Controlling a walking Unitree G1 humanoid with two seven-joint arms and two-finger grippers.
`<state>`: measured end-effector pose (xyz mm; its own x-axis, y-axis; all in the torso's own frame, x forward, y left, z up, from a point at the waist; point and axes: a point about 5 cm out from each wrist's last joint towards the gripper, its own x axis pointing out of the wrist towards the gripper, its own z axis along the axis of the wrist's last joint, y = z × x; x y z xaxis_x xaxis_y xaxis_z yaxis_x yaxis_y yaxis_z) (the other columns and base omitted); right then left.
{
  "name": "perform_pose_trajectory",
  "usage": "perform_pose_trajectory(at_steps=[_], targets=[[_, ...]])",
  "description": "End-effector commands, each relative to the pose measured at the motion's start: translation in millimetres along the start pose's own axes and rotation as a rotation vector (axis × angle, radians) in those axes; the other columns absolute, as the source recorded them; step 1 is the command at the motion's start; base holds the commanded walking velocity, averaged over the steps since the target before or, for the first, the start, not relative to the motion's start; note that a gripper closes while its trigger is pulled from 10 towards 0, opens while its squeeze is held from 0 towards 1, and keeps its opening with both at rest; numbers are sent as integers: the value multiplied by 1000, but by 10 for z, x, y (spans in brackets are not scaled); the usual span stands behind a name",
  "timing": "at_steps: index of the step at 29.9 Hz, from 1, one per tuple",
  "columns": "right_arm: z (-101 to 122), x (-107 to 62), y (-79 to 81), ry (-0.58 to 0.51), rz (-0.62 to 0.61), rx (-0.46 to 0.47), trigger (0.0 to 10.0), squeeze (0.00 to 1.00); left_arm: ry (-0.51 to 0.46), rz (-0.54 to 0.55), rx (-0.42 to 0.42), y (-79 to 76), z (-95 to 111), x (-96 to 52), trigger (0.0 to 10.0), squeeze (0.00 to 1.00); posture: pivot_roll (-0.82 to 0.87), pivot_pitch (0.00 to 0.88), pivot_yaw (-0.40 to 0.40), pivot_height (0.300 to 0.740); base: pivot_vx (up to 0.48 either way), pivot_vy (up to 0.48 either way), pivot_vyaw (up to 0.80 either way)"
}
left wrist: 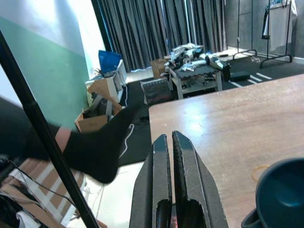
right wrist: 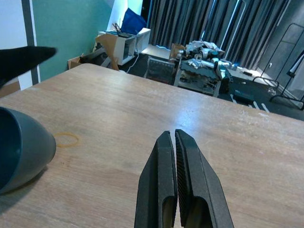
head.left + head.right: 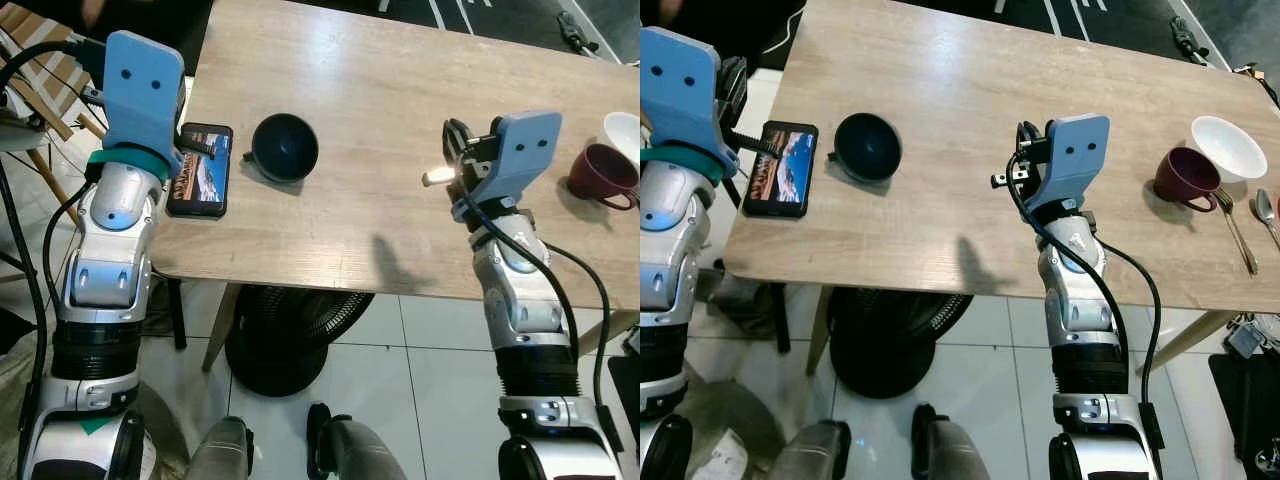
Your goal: Setting the table
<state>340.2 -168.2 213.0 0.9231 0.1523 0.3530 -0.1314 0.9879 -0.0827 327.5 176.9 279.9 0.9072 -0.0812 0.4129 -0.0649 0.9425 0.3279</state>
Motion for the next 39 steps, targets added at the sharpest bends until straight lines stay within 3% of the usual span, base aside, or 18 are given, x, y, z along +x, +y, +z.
perform_pose_trajectory(at_steps=[1, 14, 17, 22, 26, 27, 29, 30, 39], targets=[[-52, -11, -10, 17, -6, 12, 10000, 0, -11, 4, 6, 6, 44, -2, 10000, 0, 225, 123, -117, 740, 0, 0, 0], [-115, -9, 45, 35, 18, 25, 10000, 0, 7, 15, 52, 88, 22, -101, 10000, 0, 245, 146, -126, 740, 0, 0, 0], [-82, 23, 41, 24, 12, 27, 10000, 0, 17, 13, 47, 78, -4, -122, 10000, 0, 233, 148, -128, 740, 0, 0, 0], [-61, -59, -9, 22, 3, 7, 10000, 0, 82, 32, -8, 49, -174, -120, 10000, 0, 176, 149, -106, 740, 0, 0, 0], [-59, -136, -78, 27, -22, -13, 10000, 0, 101, 1, -23, -47, -236, -111, 10000, 0, 147, 150, -84, 740, 0, 0, 0], [-37, -218, -146, 25, -58, -26, 10000, 0, 105, -65, -4, -170, -265, -82, 10000, 0, 131, 149, -64, 740, 0, 0, 0], [-34, -257, -176, 25, -75, -34, 10000, 0, 104, -105, 9, -228, -281, -63, 10000, 0, 115, 143, -44, 740, 0, 0, 0], [-37, -302, -238, 27, -111, -51, 10000, 0, 94, -192, 49, -341, -322, 1, 10000, 0, 102, 146, -25, 740, 0, 0, 0], [-59, -348, -440, 23, -222, -101, 10000, 0, 94, -338, 54, -640, -410, 137, 10000, 0, 18, 129, 57, 740, 0, 0, 0]])
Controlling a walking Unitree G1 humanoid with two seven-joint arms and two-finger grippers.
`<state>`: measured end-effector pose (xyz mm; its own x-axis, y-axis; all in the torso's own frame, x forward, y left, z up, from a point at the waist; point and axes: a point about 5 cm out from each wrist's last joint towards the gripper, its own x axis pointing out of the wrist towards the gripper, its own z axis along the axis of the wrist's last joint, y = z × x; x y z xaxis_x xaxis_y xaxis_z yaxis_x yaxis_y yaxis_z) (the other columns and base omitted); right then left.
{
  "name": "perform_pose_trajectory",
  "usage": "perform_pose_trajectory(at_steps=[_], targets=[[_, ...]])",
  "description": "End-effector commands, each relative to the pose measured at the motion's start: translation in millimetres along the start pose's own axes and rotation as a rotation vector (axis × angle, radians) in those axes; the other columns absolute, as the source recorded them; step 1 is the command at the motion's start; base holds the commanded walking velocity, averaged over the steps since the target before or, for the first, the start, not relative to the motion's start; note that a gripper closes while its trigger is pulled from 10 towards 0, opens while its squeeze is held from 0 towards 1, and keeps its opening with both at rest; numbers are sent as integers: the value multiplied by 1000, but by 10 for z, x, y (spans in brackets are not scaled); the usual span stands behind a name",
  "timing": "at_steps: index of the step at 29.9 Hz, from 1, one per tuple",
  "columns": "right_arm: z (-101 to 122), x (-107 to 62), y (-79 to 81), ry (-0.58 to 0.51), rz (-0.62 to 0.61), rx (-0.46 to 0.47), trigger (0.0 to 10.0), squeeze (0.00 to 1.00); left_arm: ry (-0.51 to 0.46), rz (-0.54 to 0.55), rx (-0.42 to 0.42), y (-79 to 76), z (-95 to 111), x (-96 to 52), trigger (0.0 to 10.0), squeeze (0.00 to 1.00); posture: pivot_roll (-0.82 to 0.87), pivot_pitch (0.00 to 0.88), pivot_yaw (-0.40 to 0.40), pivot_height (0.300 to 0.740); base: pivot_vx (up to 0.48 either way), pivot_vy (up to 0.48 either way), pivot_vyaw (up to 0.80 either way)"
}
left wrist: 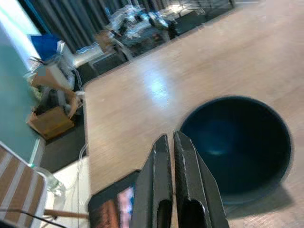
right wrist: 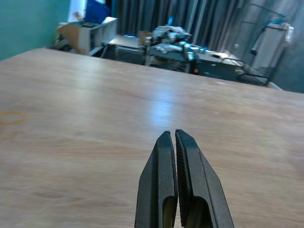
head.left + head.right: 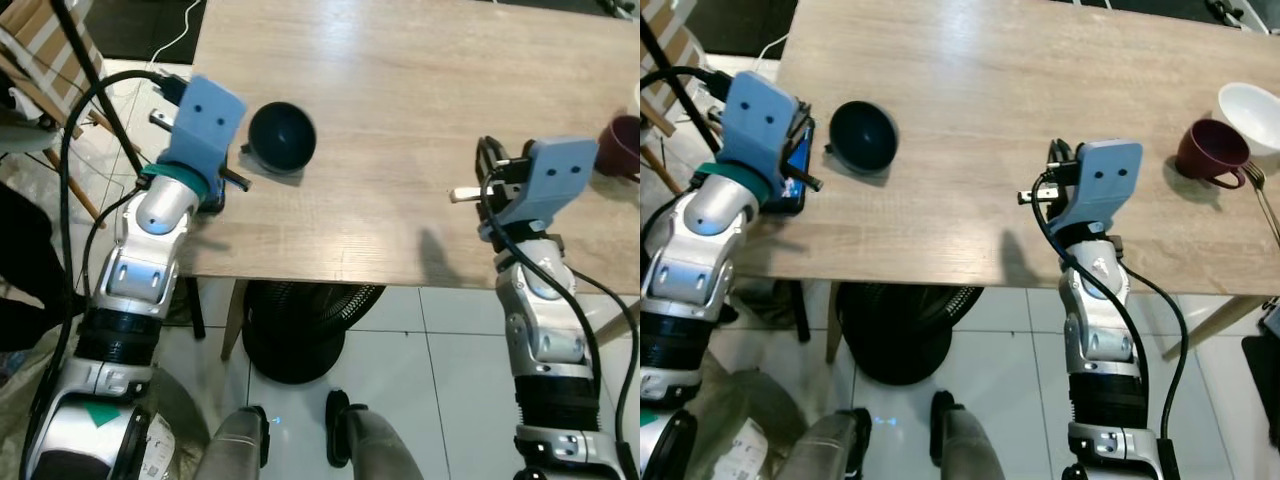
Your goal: Setting the table
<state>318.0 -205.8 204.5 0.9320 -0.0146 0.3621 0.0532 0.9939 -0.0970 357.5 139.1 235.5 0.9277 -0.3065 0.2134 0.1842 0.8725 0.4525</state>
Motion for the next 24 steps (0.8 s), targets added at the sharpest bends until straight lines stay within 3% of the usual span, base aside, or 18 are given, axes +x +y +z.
perform_pose_trajectory(at_steps=[1, 8, 9, 11, 12, 13, 14, 24], targets=[[-57, -38, -107, 17, -54, -23, 10000, 0, -6, -51, 18, -110, -24, 53, 10000, 0, 18, 129, 57, 740, 0, 0, 0], [-35, -67, -209, 14, -100, -50, 10000, 0, -7, -125, -16, -356, -46, 184, 10000, 0, -19, 130, 62, 740, 0, 0, 0], [-9, -74, -205, 11, -100, -51, 10000, 0, -4, -143, -23, -439, -65, 206, 10000, 722, -25, 130, 65, 740, 0, 0, 0], [13, -79, -199, 7, -99, -52, 10000, 0, -1, -160, -28, -527, -77, 230, 10000, 722, -34, 130, 67, 740, 0, 0, 0], [28, -84, -195, 5, -98, -52, 10000, 0, -1, -176, -39, -592, -77, 250, 10000, 859, -38, 130, 66, 740, 0, 0, 0], [28, -84, -195, 5, -98, -52, 10000, 0, -1, -176, -39, -592, -77, 250, 10000, 859, -38, 130, 66, 740, 0, 0, 0], [40, -88, -191, 3, -97, -52, 10000, 0, -1, -181, -45, -632, -72, 268, 10000, 1000, -41, 129, 66, 740, 0, 0, 0], [35, -110, -175, 8, -83, -52, 10000, 0, -40, -153, -75, -700, -1, 299, 10000, 1000, -36, 142, 53, 740, 0, 0, 0]])
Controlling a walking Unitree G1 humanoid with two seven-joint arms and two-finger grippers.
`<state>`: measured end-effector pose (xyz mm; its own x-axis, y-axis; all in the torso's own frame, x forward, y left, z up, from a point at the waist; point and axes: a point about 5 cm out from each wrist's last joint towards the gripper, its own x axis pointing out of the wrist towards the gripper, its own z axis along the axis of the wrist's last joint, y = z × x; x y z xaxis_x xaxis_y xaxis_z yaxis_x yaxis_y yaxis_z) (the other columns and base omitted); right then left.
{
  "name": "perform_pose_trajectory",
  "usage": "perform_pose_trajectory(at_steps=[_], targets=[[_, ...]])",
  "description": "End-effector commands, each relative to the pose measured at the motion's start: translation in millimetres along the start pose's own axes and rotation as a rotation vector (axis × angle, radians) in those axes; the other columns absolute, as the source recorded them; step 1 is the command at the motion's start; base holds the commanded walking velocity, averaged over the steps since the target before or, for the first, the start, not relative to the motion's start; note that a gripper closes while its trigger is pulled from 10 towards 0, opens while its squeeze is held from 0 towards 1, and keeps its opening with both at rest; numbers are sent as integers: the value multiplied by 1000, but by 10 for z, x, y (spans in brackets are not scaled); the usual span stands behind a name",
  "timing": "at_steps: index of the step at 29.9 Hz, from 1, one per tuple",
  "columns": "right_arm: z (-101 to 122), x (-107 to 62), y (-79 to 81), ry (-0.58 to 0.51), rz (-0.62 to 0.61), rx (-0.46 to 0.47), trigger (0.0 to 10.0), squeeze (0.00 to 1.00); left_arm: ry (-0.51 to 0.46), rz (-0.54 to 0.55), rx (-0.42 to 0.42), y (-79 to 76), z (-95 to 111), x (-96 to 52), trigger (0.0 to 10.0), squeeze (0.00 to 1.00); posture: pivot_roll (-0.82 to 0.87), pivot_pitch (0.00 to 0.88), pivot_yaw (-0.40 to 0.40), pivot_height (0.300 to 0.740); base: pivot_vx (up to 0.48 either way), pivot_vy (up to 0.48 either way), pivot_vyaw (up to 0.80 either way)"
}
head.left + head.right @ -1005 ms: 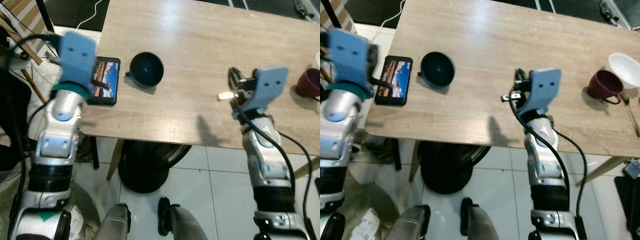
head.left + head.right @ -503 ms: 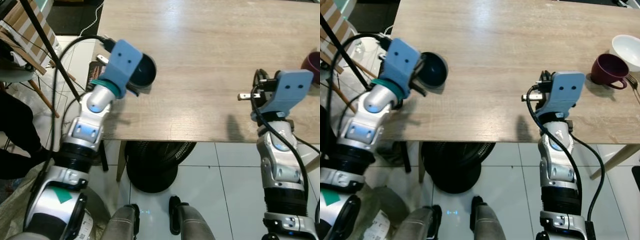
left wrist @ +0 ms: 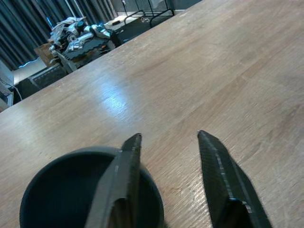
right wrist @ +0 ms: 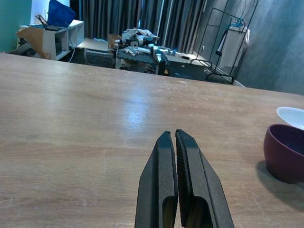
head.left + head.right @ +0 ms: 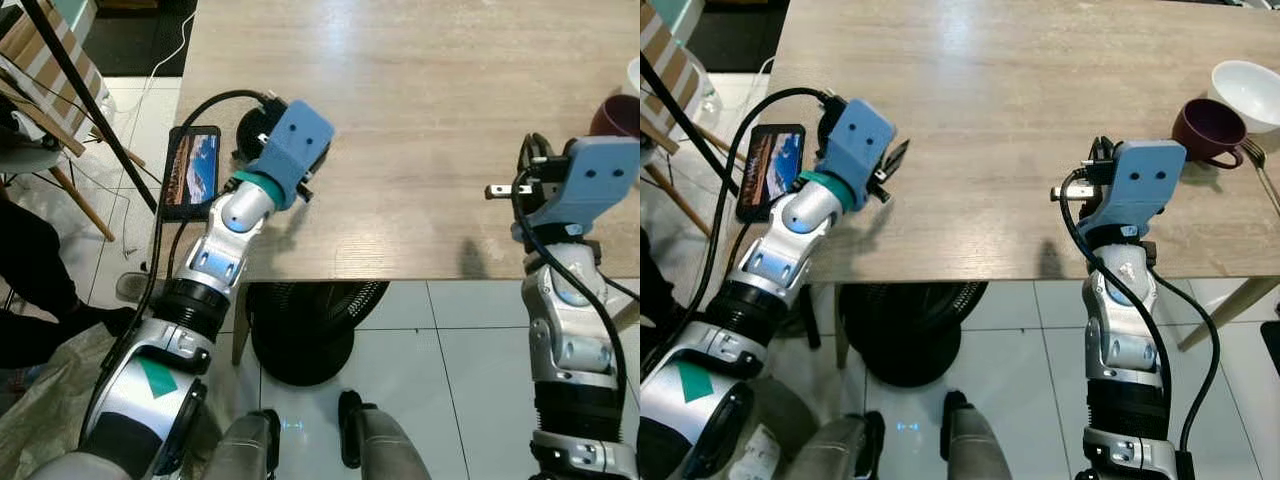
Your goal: Setting the table
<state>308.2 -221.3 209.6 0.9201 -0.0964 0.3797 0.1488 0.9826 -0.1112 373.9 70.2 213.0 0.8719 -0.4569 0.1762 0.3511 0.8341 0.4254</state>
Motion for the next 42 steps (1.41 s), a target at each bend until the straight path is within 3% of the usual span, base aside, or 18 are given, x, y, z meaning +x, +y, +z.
perform_pose_trajectory(at_steps=[1, 8, 14, 15, 18, 22, 33, 37, 42], targets=[[-30, -39, -13, 18, 1, -4, 10000, 0, -3, 7, -8, -28, -16, -12, 10000, 1000, -36, 142, 53, 740, 0, 0, 0], [-53, -24, 34, 31, 19, 5, 10000, 0, -74, 106, 2, -51, 121, -5, 10000, 1000, -30, 146, 44, 740, 0, 0, 0], [-55, -19, 45, 37, 37, 1, 10000, 0, -36, 143, -67, -160, 113, -65, 10000, 1000, -30, 148, 38, 740, 0, 0, 0], [-53, -13, 42, 37, 42, -1, 10000, 0, -16, 148, -84, -226, 79, -107, 10000, 0, -29, 149, 34, 740, 0, 0, 0], [-51, -2, 50, 38, 52, -3, 10000, 0, 38, 150, -143, -328, -41, -157, 10000, 0, -33, 148, 26, 740, 0, 0, 0], [-47, 3, 63, 37, 60, -3, 10000, 0, 61, 162, -162, -330, -93, -157, 10000, 0, -35, 147, 24, 740, 0, 0, 0], [-41, -20, 90, 39, 74, -1, 10000, 0, 152, 280, -193, -32, -293, -69, 10000, 0, -44, 160, 28, 740, 0, 0, 0], [-42, -27, 90, 41, 74, 0, 10000, 0, 167, 286, -194, 2, -313, -71, 10000, 0, -47, 163, 29, 740, 0, 0, 0], [-35, -71, 84, 44, 62, 1, 10000, 0, 190, 209, -173, 38, -360, -15, 9882, 0, -62, 174, 44, 740, 0, 0, 0]])
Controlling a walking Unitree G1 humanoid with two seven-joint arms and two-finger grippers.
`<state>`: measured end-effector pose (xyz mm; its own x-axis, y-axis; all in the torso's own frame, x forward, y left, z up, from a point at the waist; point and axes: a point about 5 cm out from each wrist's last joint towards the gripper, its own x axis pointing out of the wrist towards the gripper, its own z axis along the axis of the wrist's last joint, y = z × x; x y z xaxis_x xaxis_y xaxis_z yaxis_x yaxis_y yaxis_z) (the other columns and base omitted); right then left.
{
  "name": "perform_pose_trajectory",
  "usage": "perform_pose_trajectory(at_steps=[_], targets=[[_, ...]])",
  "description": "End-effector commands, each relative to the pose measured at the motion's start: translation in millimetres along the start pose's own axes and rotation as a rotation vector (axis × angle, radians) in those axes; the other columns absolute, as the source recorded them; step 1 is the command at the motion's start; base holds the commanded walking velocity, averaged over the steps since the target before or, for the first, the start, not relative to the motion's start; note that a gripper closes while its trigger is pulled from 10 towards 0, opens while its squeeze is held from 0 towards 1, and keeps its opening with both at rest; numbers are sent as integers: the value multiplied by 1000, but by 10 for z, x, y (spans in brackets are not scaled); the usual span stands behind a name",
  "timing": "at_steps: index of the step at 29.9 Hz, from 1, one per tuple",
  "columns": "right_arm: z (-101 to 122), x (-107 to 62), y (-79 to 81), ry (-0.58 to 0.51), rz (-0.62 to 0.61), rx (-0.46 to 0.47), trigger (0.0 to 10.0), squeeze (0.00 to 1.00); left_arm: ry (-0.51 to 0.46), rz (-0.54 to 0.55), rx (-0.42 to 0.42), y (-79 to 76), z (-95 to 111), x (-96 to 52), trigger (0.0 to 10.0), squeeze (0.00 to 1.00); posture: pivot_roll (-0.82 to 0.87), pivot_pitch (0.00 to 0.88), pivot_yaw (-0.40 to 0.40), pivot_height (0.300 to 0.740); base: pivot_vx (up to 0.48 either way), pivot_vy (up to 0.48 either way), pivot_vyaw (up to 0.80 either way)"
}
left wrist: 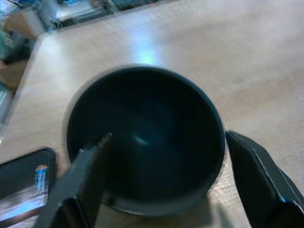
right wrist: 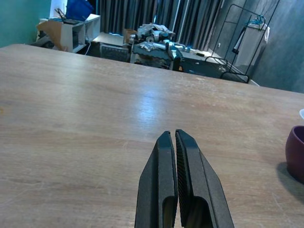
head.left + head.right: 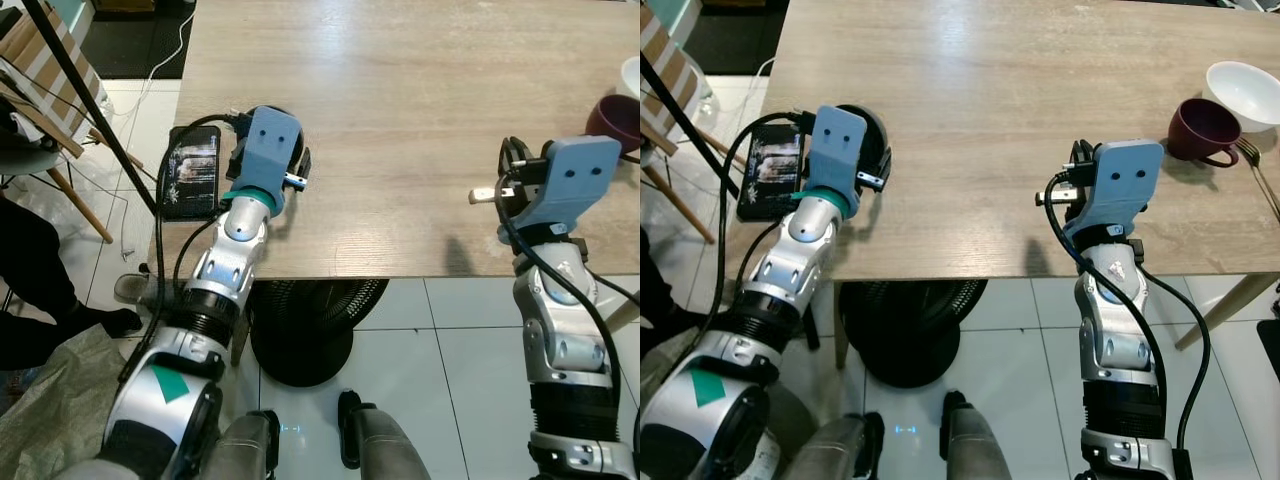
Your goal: Setting the table
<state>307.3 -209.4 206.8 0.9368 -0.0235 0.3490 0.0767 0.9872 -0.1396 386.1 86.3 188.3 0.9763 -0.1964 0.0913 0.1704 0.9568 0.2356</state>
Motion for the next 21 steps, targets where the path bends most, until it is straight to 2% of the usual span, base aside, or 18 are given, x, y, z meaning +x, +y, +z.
perform_pose_trajectory(at_steps=[1, 2, 4, 5, 6, 7, 8, 9, 21], targets=[[-32, -43, -31, 21, -15, 2, 10000, 0, 17, -27, -1, -25, -56, -2, 9882, 0, -62, 174, 44, 740, 0, 0, 0], [-32, -50, -34, 22, -19, 2, 10000, 0, 18, -34, 5, -25, -55, 9, 9098, 0, -62, 174, 44, 740, 0, 0, 0], [-29, -65, -40, 22, -24, 2, 10000, 0, 27, -38, 7, -12, -59, 46, 5255, 0, -67, 177, 48, 740, 0, 0, 0], [-29, -65, -40, 22, -24, 2, 10000, 0, 27, -38, 7, -12, -59, 46, 5255, 0, -67, 177, 48, 740, 0, 0, 0], [-25, -71, -42, 22, -26, 2, 10000, 0, 32, -36, 8, 3, -62, 65, 3961, 0, -75, 180, 50, 740, 0, 0, 0], [-21, -77, -43, 22, -28, 2, 10000, 0, 38, -30, 11, 22, -64, 86, 1255, 0, -78, 181, 51, 740, 0, 0, 0], [-21, -77, -43, 22, -28, 2, 10000, 0, 38, -30, 11, 22, -64, 86, 1255, 0, -78, 181, 51, 740, 0, 0, 0], [-18, -82, -46, 22, -29, 1, 10000, 0, 42, -27, 13, 37, -64, 101, 0, 0, -78, 181, 51, 740, 0, 0, 0], [-22, -100, -47, 29, -38, 3, 10000, 0, 17, -32, 33, 51, -21, 133, 0, 0, -78, 180, 53, 740, 0, 0, 0]])
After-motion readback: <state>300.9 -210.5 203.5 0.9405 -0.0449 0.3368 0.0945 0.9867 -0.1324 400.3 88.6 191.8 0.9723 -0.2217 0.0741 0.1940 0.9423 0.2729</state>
